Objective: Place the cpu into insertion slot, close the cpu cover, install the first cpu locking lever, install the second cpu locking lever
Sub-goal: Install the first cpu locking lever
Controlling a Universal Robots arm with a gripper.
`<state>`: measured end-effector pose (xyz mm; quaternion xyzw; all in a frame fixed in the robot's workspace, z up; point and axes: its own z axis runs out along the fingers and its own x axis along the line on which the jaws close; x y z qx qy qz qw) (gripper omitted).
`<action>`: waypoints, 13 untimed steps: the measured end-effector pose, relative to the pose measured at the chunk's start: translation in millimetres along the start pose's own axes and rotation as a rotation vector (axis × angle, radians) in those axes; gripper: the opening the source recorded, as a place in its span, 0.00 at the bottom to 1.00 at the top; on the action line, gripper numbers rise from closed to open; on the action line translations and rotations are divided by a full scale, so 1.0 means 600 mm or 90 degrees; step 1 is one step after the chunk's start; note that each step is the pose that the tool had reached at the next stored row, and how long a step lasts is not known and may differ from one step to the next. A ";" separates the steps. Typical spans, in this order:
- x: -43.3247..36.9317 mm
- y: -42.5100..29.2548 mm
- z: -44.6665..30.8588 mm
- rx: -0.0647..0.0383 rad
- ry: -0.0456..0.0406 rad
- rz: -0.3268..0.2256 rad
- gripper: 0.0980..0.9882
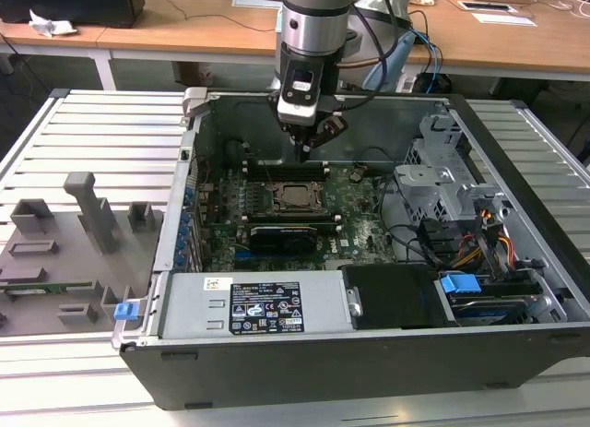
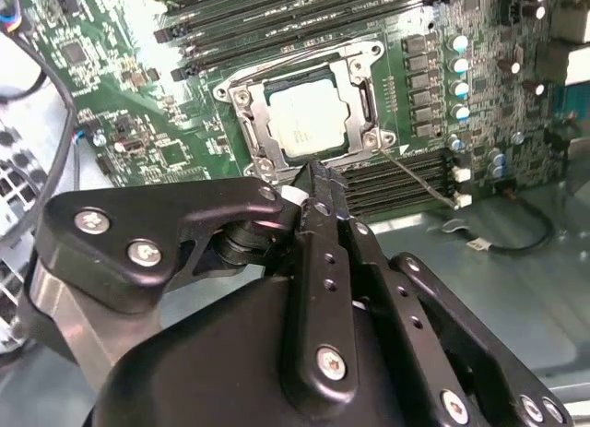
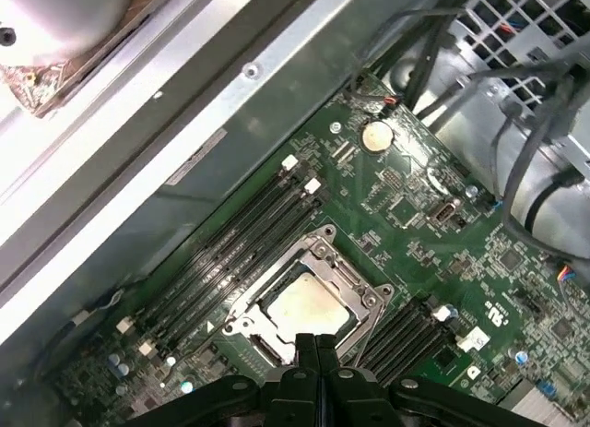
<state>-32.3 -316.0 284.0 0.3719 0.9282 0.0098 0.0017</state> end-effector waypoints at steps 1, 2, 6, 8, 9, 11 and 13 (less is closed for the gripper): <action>0.000 0.000 0.000 0.000 0.0004 -0.007 0.01; 0.000 0.000 0.000 0.000 0.0008 -0.016 0.01; 0.000 0.000 -0.001 0.000 0.0013 -0.036 0.01; 0.000 0.000 -0.001 0.001 0.0018 -0.059 0.01; 0.000 0.000 -0.001 0.001 0.0020 -0.072 0.01; 0.000 0.000 -0.001 0.001 0.0026 -0.104 0.01; 0.000 0.000 -0.001 0.001 0.0033 -0.137 0.01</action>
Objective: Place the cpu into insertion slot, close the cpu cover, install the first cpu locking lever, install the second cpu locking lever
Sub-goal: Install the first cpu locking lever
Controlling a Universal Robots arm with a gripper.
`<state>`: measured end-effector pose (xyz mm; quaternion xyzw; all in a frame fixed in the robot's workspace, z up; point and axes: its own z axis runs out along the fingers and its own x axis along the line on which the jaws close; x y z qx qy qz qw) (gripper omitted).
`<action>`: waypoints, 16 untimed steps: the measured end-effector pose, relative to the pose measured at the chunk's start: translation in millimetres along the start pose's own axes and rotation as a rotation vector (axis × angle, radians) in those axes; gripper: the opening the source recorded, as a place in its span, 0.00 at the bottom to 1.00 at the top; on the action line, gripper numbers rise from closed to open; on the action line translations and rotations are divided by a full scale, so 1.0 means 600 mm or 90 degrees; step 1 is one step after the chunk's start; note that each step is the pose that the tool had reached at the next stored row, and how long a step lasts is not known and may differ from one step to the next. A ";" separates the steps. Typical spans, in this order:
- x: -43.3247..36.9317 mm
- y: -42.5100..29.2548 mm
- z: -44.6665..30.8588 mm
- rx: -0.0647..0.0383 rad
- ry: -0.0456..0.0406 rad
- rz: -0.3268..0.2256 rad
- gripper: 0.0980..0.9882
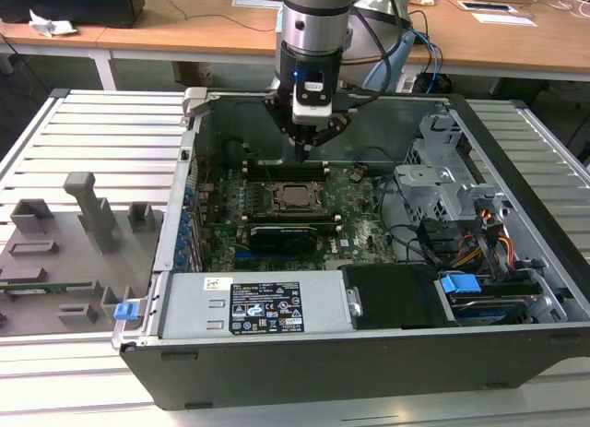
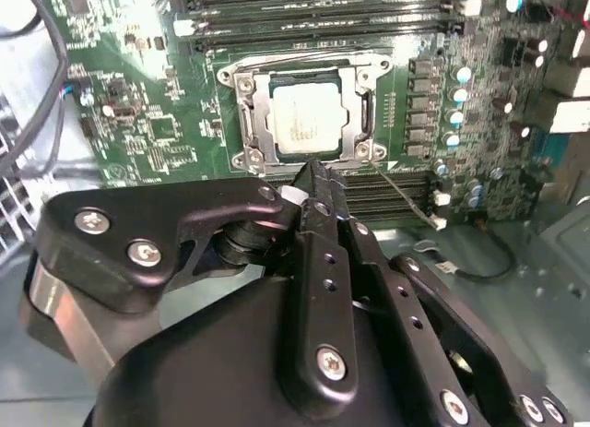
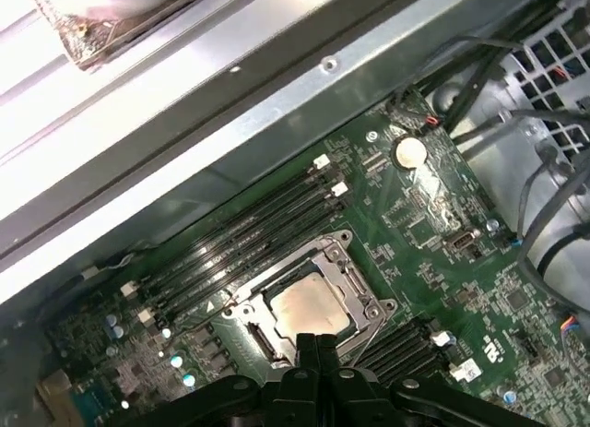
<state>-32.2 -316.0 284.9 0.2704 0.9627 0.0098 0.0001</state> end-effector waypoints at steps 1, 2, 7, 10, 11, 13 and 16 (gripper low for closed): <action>0.000 0.000 0.000 0.000 0.0004 -0.023 0.01; 0.000 0.000 0.000 0.000 0.0009 -0.050 0.01; 0.000 0.000 0.000 0.001 0.0021 -0.111 0.01; 0.000 0.000 0.000 0.001 0.0030 -0.158 0.01; 0.000 0.000 0.000 0.001 0.0032 -0.169 0.01; 0.000 0.000 0.000 0.001 0.0036 -0.188 0.01; 0.000 0.000 0.000 0.001 0.0044 -0.234 0.01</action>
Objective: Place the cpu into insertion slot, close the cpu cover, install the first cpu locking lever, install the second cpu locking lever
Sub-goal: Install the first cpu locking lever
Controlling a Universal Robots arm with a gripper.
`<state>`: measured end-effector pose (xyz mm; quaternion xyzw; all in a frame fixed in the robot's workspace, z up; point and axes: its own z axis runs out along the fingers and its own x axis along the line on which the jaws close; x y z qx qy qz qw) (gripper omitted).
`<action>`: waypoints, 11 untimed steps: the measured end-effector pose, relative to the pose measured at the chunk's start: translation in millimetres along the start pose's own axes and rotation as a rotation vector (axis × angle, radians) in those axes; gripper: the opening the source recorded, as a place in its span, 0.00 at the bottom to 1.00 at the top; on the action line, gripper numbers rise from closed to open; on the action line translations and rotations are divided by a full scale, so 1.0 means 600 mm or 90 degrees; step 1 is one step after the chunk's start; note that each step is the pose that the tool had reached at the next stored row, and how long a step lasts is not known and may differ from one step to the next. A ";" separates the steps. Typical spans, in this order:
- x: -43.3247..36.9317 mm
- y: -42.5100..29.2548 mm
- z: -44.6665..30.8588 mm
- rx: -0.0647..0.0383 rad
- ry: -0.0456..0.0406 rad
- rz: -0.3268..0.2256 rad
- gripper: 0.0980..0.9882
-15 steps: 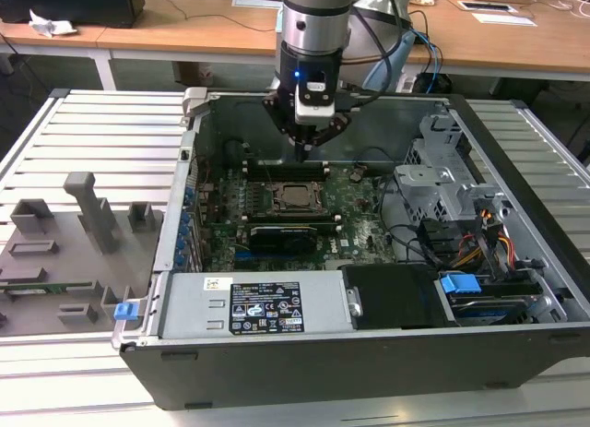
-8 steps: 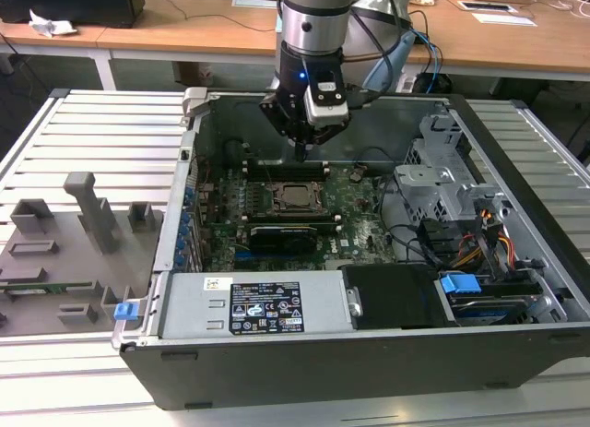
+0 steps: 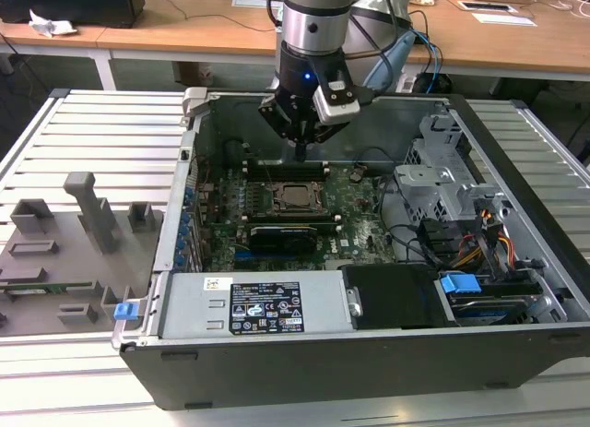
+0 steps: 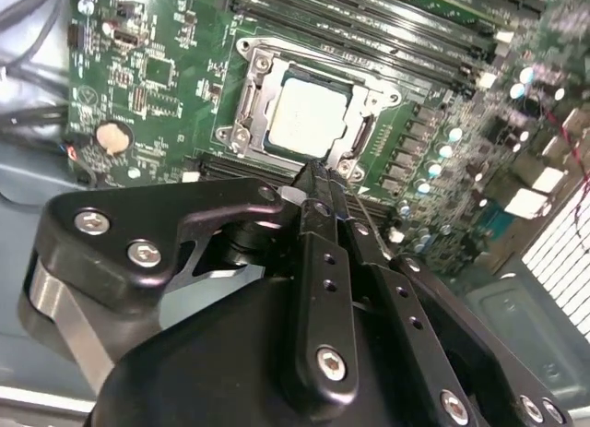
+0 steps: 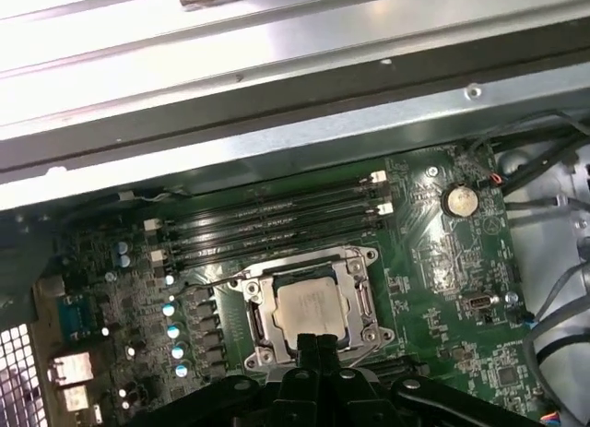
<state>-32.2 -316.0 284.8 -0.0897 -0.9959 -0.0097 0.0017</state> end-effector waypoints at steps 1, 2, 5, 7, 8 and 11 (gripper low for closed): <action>0.000 0.000 0.000 0.000 0.0002 -0.010 0.01; 0.000 0.000 0.000 0.000 0.0005 -0.023 0.01; 0.000 0.000 0.000 0.000 0.0011 -0.059 0.01; 0.000 0.000 0.000 0.000 0.0017 -0.087 0.01; 0.000 0.000 0.000 0.001 0.0021 -0.108 0.01; 0.000 0.000 0.000 0.001 0.0028 -0.149 0.01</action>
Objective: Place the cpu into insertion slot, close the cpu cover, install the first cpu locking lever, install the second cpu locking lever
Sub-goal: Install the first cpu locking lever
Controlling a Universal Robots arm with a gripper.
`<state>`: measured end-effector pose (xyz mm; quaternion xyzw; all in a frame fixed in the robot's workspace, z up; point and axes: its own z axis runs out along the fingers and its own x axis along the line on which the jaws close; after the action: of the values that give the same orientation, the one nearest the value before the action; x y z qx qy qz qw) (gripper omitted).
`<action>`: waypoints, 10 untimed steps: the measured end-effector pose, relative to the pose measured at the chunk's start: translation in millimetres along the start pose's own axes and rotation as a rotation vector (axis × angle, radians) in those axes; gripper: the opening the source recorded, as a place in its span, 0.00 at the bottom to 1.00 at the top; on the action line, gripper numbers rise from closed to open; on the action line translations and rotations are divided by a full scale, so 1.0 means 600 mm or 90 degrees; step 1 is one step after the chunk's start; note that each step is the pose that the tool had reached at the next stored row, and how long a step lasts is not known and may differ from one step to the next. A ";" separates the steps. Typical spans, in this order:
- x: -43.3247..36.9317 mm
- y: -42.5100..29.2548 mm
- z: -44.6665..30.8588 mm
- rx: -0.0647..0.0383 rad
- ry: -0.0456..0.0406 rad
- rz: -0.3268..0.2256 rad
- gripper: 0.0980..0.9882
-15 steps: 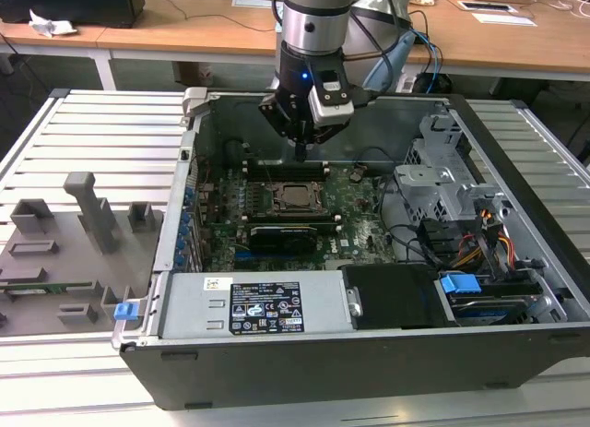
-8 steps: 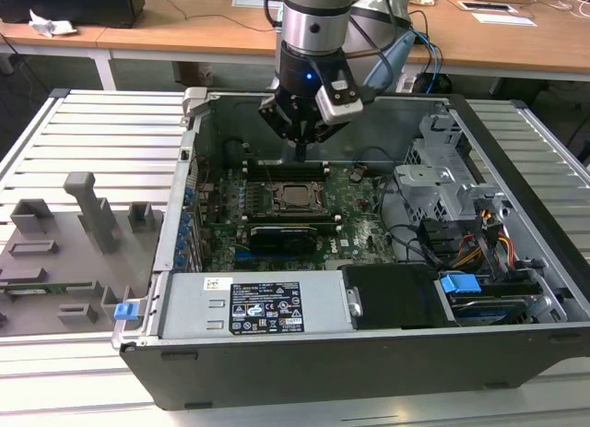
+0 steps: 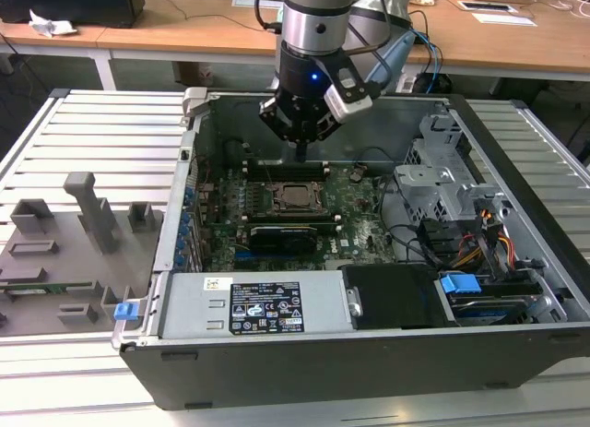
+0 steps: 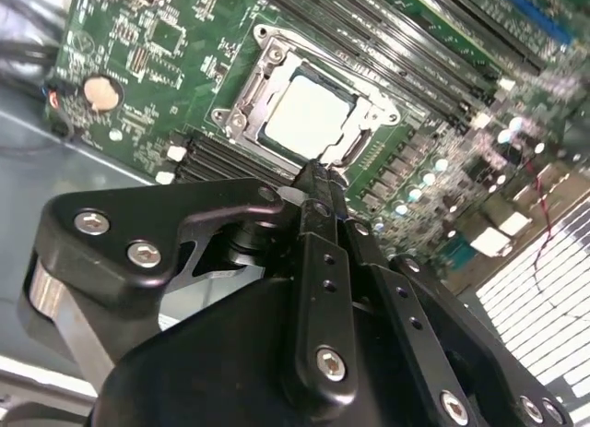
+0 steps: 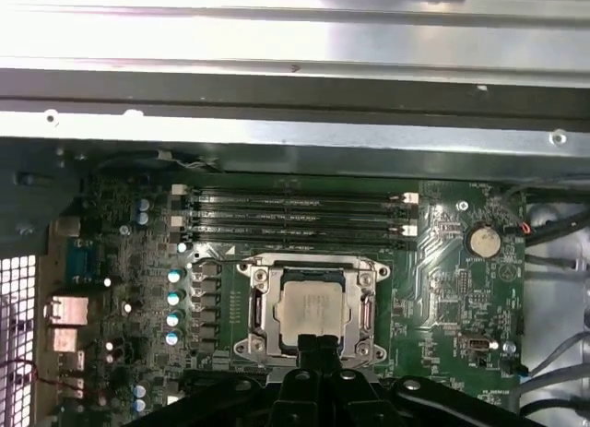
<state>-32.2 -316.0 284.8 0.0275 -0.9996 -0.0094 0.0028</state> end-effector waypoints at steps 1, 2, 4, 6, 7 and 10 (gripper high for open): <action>0.000 0.000 0.000 0.000 0.0003 -0.013 0.01; 0.000 0.000 0.000 0.000 0.0004 -0.024 0.01; 0.000 0.000 0.000 0.000 0.0009 -0.045 0.01; 0.008 0.000 0.001 0.000 0.0005 -0.047 0.01; 0.015 0.001 0.001 0.000 -0.0007 -0.047 0.01; 0.032 0.002 0.004 0.001 -0.0040 -0.047 0.01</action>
<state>-51.6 -316.0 282.3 0.0646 -0.9979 -0.0090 -0.0008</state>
